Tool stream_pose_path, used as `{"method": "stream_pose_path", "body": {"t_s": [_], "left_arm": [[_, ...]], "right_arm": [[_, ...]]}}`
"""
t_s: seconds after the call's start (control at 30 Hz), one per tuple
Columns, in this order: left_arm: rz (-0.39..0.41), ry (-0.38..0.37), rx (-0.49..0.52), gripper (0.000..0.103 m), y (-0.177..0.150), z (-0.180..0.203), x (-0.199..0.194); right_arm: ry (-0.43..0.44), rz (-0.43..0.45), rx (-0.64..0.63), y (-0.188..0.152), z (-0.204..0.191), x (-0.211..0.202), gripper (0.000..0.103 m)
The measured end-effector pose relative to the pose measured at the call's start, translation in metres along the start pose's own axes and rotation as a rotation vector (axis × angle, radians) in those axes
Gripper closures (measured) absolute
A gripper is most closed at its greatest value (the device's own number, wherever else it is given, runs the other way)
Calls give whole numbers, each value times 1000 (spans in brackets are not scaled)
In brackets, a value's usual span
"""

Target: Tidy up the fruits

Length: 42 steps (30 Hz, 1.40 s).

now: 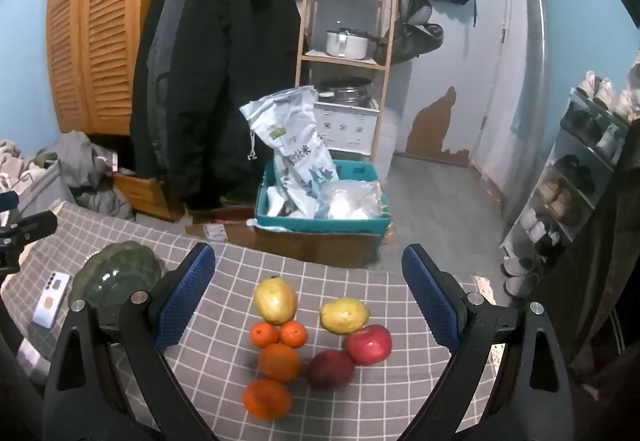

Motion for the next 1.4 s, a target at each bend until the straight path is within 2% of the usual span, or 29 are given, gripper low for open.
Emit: {"method": "stream_pose_path", "body": {"t_s": [0.13, 0.63, 1.4], "left_arm": [[15, -14, -14, 1, 0, -5, -3], [29, 16, 17, 1, -1, 5, -7], [37, 23, 14, 1, 0, -3, -11]], "right_arm": [[-1, -2, 1, 0, -1, 0, 10], [5, 4, 2, -1, -5, 0, 10], [6, 6, 2, -1, -10, 2, 10]]}}
Point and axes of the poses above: each gripper's, at about its wrist camera, not at the fingertips, and x roughly the way its jaws point, z to its right, y to its top, the point moved 2 cm from there along x, roughly the way its jaws point, and after that the axes turned 9 degrees about x, right-handed, at the moved point
